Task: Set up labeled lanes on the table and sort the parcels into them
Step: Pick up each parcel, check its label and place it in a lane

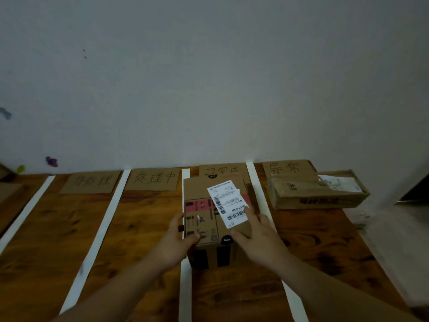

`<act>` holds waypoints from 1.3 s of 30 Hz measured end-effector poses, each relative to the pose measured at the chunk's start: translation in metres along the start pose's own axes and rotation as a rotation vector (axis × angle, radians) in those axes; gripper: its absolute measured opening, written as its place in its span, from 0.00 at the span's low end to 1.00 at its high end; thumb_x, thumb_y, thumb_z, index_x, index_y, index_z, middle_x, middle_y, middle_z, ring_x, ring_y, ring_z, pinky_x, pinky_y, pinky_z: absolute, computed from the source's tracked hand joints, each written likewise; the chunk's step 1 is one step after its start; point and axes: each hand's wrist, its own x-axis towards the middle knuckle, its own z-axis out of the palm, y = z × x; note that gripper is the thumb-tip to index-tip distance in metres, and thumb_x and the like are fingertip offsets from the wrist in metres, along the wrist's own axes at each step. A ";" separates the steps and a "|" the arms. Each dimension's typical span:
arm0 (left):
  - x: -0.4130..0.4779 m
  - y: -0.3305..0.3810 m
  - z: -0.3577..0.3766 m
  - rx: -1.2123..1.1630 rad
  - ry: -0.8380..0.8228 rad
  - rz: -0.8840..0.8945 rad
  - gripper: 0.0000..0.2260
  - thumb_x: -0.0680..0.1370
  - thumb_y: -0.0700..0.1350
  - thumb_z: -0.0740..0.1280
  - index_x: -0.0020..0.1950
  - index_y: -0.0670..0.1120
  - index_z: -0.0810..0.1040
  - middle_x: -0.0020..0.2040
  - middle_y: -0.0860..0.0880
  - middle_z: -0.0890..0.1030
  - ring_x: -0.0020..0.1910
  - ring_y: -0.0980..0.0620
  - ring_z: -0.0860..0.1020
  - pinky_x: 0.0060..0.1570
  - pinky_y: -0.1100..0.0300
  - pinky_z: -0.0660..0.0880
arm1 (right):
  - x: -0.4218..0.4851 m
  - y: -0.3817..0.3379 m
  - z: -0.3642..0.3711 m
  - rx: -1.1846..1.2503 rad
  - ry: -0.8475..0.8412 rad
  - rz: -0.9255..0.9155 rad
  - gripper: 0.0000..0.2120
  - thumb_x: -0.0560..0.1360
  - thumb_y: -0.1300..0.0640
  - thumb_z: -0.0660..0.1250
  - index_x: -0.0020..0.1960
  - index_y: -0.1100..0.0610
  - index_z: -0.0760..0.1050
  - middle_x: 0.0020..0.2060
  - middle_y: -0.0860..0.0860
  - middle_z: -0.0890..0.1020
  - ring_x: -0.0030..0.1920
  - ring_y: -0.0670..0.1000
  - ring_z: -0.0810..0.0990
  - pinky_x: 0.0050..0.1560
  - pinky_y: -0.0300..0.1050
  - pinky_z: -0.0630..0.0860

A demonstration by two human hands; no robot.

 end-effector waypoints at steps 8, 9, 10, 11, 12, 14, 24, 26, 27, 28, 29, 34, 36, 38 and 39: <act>-0.006 0.005 0.001 0.160 -0.079 0.041 0.36 0.77 0.41 0.66 0.75 0.56 0.47 0.62 0.49 0.72 0.55 0.52 0.76 0.45 0.65 0.79 | -0.009 0.004 -0.007 -0.085 0.003 -0.009 0.39 0.72 0.34 0.62 0.75 0.44 0.47 0.65 0.51 0.62 0.63 0.54 0.69 0.56 0.46 0.73; -0.005 0.006 0.000 0.177 -0.095 0.051 0.35 0.77 0.41 0.66 0.75 0.55 0.48 0.61 0.51 0.71 0.55 0.53 0.75 0.43 0.67 0.78 | -0.009 0.004 -0.008 -0.105 0.009 -0.012 0.39 0.72 0.34 0.62 0.75 0.44 0.48 0.66 0.52 0.62 0.64 0.54 0.68 0.58 0.47 0.73; -0.005 0.007 -0.001 0.201 -0.100 0.068 0.35 0.77 0.41 0.67 0.75 0.55 0.49 0.61 0.52 0.71 0.56 0.54 0.74 0.44 0.67 0.78 | -0.009 0.003 -0.009 -0.134 0.018 -0.023 0.39 0.72 0.33 0.62 0.75 0.44 0.48 0.69 0.52 0.60 0.67 0.55 0.66 0.61 0.49 0.72; -0.004 0.008 -0.001 0.226 -0.095 0.093 0.34 0.76 0.42 0.68 0.75 0.55 0.51 0.63 0.53 0.71 0.58 0.54 0.74 0.48 0.66 0.78 | -0.009 0.003 -0.010 -0.164 0.020 -0.039 0.39 0.72 0.33 0.61 0.76 0.44 0.47 0.72 0.53 0.56 0.70 0.56 0.62 0.65 0.52 0.70; -0.003 0.008 -0.001 0.254 -0.088 0.118 0.34 0.76 0.43 0.68 0.75 0.55 0.52 0.64 0.54 0.71 0.60 0.55 0.73 0.50 0.66 0.77 | -0.009 0.003 -0.010 -0.179 0.013 -0.055 0.40 0.73 0.33 0.60 0.76 0.44 0.46 0.75 0.51 0.50 0.74 0.57 0.57 0.68 0.54 0.67; -0.004 0.010 0.000 0.300 -0.084 0.157 0.34 0.76 0.45 0.68 0.75 0.55 0.51 0.61 0.58 0.69 0.60 0.59 0.69 0.44 0.73 0.74 | -0.010 0.003 -0.008 -0.176 -0.034 -0.057 0.39 0.75 0.33 0.58 0.77 0.44 0.42 0.77 0.49 0.42 0.76 0.57 0.50 0.72 0.55 0.62; 0.002 -0.001 -0.015 0.281 0.028 0.132 0.27 0.81 0.54 0.55 0.77 0.54 0.48 0.77 0.51 0.56 0.75 0.49 0.57 0.70 0.51 0.60 | -0.006 0.000 0.001 -0.486 -0.006 -0.165 0.39 0.74 0.29 0.49 0.77 0.43 0.39 0.77 0.49 0.36 0.76 0.54 0.35 0.74 0.55 0.40; 0.007 0.000 -0.017 0.469 -0.037 0.215 0.31 0.79 0.57 0.57 0.77 0.56 0.45 0.78 0.55 0.49 0.76 0.50 0.53 0.72 0.50 0.58 | -0.004 -0.002 0.005 -0.503 -0.022 -0.160 0.40 0.73 0.27 0.46 0.78 0.44 0.39 0.77 0.49 0.36 0.76 0.54 0.33 0.74 0.55 0.39; 0.009 -0.001 -0.016 0.580 -0.069 0.236 0.33 0.79 0.59 0.58 0.77 0.56 0.43 0.78 0.56 0.44 0.77 0.51 0.51 0.73 0.51 0.56 | -0.004 -0.003 0.006 -0.508 -0.020 -0.158 0.41 0.71 0.26 0.43 0.78 0.44 0.40 0.77 0.49 0.36 0.76 0.54 0.33 0.74 0.55 0.39; 0.012 -0.001 -0.015 0.660 -0.088 0.232 0.35 0.78 0.60 0.58 0.77 0.56 0.41 0.77 0.57 0.40 0.77 0.51 0.49 0.73 0.52 0.54 | -0.004 -0.002 0.006 -0.513 -0.014 -0.157 0.43 0.69 0.25 0.41 0.78 0.44 0.40 0.77 0.49 0.37 0.76 0.54 0.33 0.74 0.55 0.39; 0.014 -0.002 -0.014 0.707 -0.088 0.232 0.36 0.78 0.60 0.58 0.77 0.55 0.40 0.77 0.57 0.38 0.77 0.51 0.48 0.73 0.53 0.53 | -0.005 -0.002 0.006 -0.516 -0.007 -0.157 0.43 0.69 0.25 0.41 0.78 0.44 0.40 0.77 0.49 0.37 0.76 0.54 0.33 0.74 0.55 0.40; 0.015 0.002 -0.012 0.775 -0.081 0.211 0.36 0.78 0.60 0.58 0.77 0.52 0.39 0.77 0.55 0.37 0.77 0.51 0.47 0.73 0.54 0.52 | -0.003 -0.002 0.005 -0.521 -0.013 -0.153 0.38 0.75 0.29 0.47 0.78 0.44 0.41 0.77 0.49 0.38 0.76 0.54 0.34 0.74 0.56 0.39; 0.016 0.005 -0.014 0.811 -0.090 0.200 0.37 0.78 0.62 0.58 0.77 0.52 0.40 0.78 0.54 0.38 0.77 0.50 0.46 0.73 0.53 0.51 | -0.002 -0.004 0.004 -0.531 -0.024 -0.143 0.38 0.74 0.29 0.47 0.78 0.44 0.42 0.78 0.49 0.39 0.76 0.55 0.35 0.74 0.57 0.39; 0.014 0.010 -0.019 0.833 -0.091 0.191 0.37 0.77 0.63 0.58 0.77 0.54 0.40 0.78 0.53 0.40 0.77 0.49 0.46 0.73 0.50 0.50 | -0.001 -0.009 -0.001 -0.556 -0.030 -0.151 0.38 0.74 0.28 0.47 0.78 0.45 0.44 0.78 0.50 0.41 0.77 0.56 0.36 0.74 0.59 0.40; 0.011 0.013 -0.022 0.833 -0.079 0.185 0.36 0.77 0.63 0.58 0.77 0.55 0.41 0.78 0.53 0.41 0.77 0.48 0.46 0.73 0.49 0.50 | 0.000 -0.013 -0.004 -0.564 -0.031 -0.159 0.39 0.74 0.28 0.48 0.78 0.46 0.45 0.78 0.51 0.42 0.77 0.56 0.37 0.74 0.60 0.40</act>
